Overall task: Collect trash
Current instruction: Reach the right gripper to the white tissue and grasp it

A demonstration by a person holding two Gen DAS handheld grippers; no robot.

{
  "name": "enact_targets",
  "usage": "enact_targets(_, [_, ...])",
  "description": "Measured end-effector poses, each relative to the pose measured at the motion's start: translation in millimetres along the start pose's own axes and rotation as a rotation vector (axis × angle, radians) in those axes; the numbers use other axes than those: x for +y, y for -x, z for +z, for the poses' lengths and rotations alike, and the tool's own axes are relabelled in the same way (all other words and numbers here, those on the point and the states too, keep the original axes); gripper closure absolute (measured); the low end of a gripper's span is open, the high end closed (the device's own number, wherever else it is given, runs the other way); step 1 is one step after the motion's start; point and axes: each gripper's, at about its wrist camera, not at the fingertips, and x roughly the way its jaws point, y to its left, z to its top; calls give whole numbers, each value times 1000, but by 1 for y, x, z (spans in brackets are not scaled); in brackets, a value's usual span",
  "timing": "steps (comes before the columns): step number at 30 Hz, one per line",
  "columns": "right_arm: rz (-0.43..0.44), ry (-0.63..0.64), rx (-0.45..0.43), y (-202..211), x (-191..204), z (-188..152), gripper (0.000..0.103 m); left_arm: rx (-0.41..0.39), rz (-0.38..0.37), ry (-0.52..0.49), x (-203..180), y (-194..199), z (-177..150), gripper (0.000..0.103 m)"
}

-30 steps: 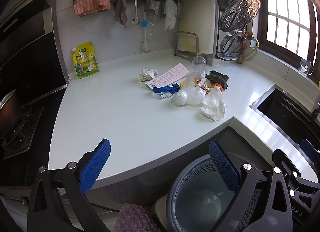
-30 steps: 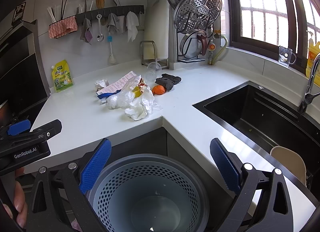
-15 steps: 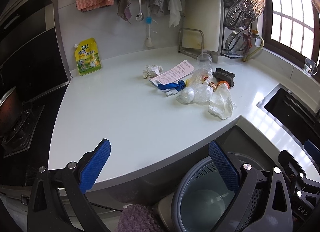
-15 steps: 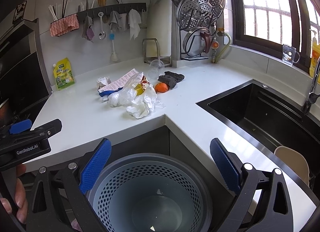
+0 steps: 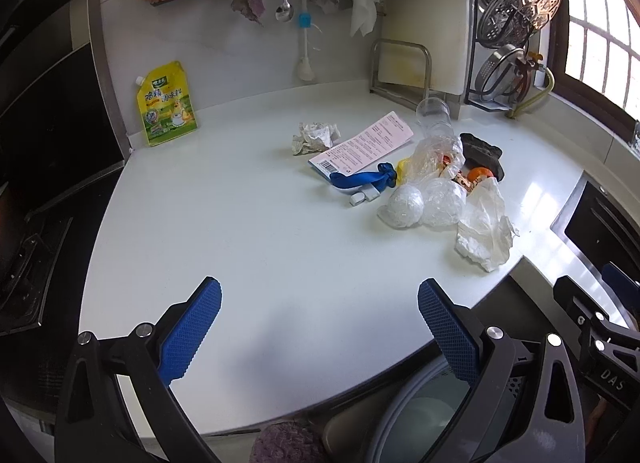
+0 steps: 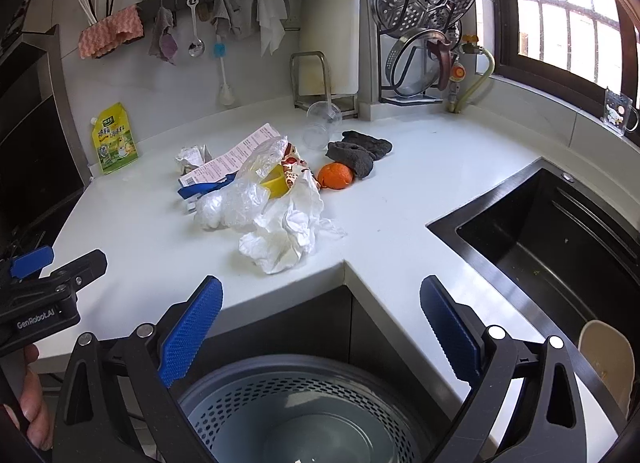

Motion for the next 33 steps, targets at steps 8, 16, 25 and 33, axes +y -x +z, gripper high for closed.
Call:
enact_targets(8, [1, 12, 70, -62, 6, 26, 8, 56, -13, 12, 4, -36, 13, 6])
enact_targets(16, [-32, 39, 115, -105, 20, 35, 9, 83, -20, 2, 1, -59, 21, 6])
enact_targets(25, [-34, 89, 117, -119, 27, 35, 29, 90, -35, 2, -5, -73, 27, 6])
enact_targets(33, [45, 60, 123, -113, 14, 37, 76, 78, -61, -15, -25, -79, 35, 6])
